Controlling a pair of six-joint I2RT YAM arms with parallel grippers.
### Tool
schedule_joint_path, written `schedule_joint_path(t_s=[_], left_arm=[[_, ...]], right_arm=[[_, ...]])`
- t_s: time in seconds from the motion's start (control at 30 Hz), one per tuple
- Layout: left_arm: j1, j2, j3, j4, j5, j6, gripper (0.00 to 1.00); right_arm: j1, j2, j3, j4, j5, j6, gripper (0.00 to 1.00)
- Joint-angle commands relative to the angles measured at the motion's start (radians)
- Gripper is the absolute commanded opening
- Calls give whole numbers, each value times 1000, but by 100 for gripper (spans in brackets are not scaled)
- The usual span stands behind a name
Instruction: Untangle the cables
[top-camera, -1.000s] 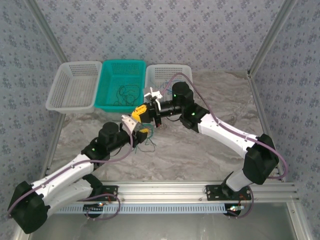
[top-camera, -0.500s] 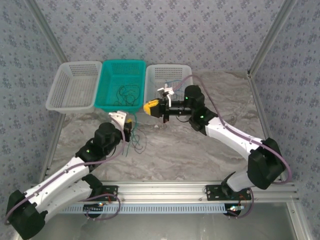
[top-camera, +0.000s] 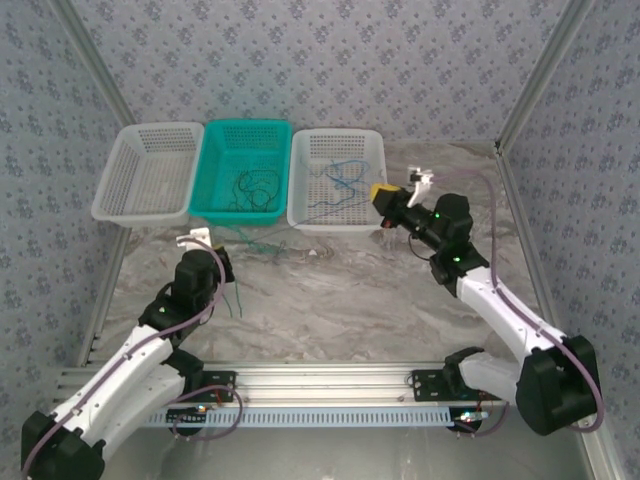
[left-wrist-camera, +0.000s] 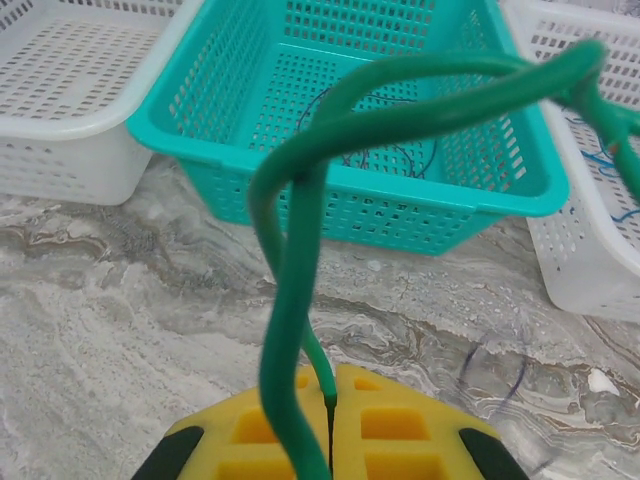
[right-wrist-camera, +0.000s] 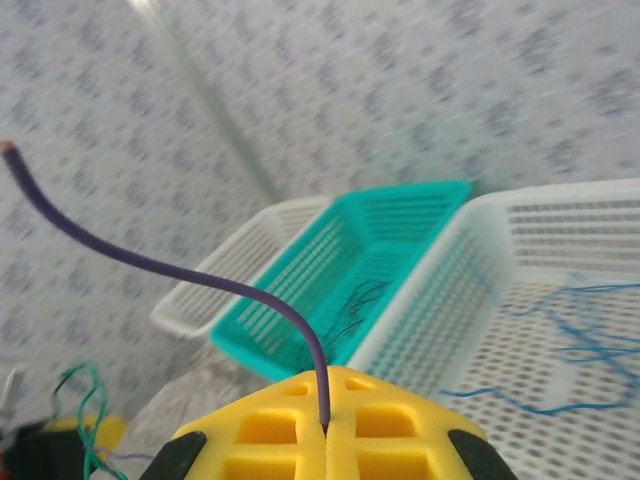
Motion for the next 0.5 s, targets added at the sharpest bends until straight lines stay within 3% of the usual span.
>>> schedule_joint_path(t_s=[0.0,0.47], left_arm=[[24,-10,-1,-18,-23,-43,0],[134,-45,-43,-51,9,-157,0]], right_arm=[[-65,-74,-15,-60,136,51,0],[-358,-258,-97,-55,158,251,0]])
